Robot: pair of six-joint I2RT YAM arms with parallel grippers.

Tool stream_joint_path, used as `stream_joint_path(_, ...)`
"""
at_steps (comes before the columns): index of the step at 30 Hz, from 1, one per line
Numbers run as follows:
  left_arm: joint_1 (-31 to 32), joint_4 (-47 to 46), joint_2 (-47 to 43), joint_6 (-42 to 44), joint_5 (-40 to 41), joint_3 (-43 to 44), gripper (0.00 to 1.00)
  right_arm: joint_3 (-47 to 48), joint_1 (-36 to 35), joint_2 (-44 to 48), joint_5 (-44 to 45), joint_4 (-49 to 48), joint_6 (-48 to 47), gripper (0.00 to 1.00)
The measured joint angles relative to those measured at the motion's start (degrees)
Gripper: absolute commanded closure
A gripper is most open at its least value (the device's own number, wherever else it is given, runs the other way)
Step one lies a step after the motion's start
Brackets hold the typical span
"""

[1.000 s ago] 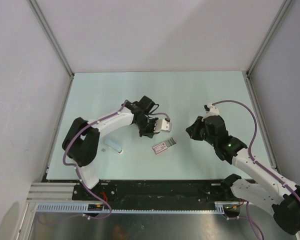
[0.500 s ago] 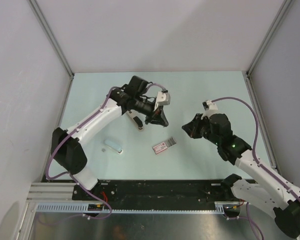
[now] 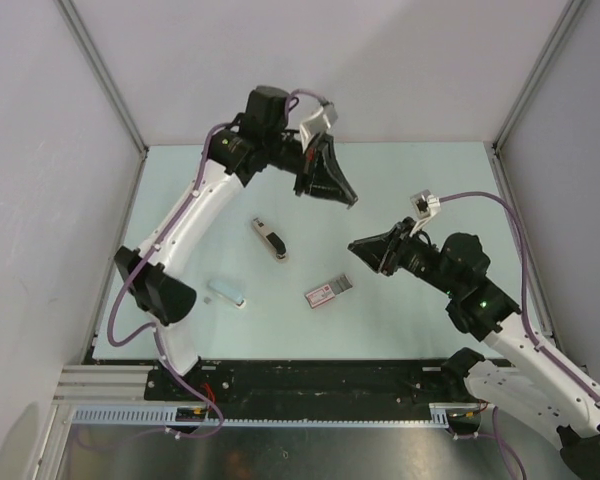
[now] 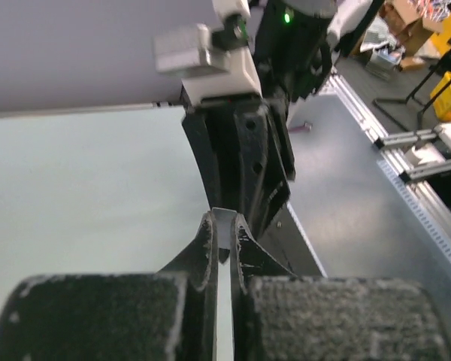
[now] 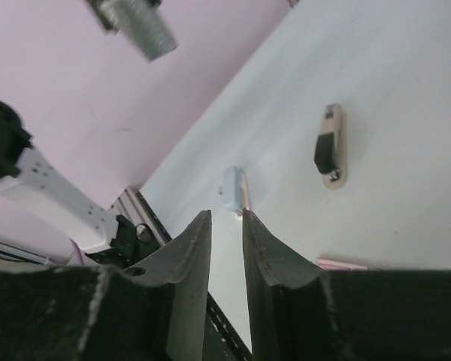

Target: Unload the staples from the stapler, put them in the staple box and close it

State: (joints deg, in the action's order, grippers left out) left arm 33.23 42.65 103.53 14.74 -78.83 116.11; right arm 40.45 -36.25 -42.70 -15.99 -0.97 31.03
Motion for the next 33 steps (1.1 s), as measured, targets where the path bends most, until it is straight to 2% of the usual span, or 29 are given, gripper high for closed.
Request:
stream_joint_path(4,0.02,-1.49,3.58,-9.31,0.87,9.81,1.0,2.49,-0.83,0.0,-0.48,-1.27,-0.09,0.63)
stream_joint_path(6,0.02,-5.57,3.48,-15.45,1.6,9.31,1.0,3.5,-0.87,0.02,-0.55,-1.99,-0.24,0.56)
stream_joint_path(8,-0.13,-16.52,1.01,-25.03,2.84,2.19,1.0,4.2,-0.87,0.02,-0.55,-2.45,-0.48,0.5)
stream_joint_path(11,-1.14,-42.66,-4.24,-47.84,7.41,-16.85,1.0,4.98,-0.63,0.15,-0.48,-2.8,-1.2,0.46)
stream_joint_path(15,-2.62,-62.62,-4.24,-67.36,11.76,-25.51,1.0,5.33,1.07,1.2,-0.76,-3.58,-1.27,0.44)
stream_joint_path(18,-2.99,-71.56,-4.98,-74.27,13.31,-28.87,1.0,5.75,2.47,1.66,-1.7,-4.0,-1.16,0.42)
stream_joint_path(22,-2.99,-78.75,-7.69,-79.34,13.84,-34.16,1.0,6.12,3.89,1.66,-3.41,-4.13,-1.05,0.39)
stream_joint_path(28,-2.95,-85.59,-10.51,-83.43,13.66,-39.71,1.0,6.14,5.44,0.52,-5.6,-6.12,0.04,0.37)
stream_joint_path(33,-2.58,-89.85,-10.93,-86.36,13.49,-42.42,1.0,6.16,5.79,-1.81,-7.3,-10.6,2.6,0.41)
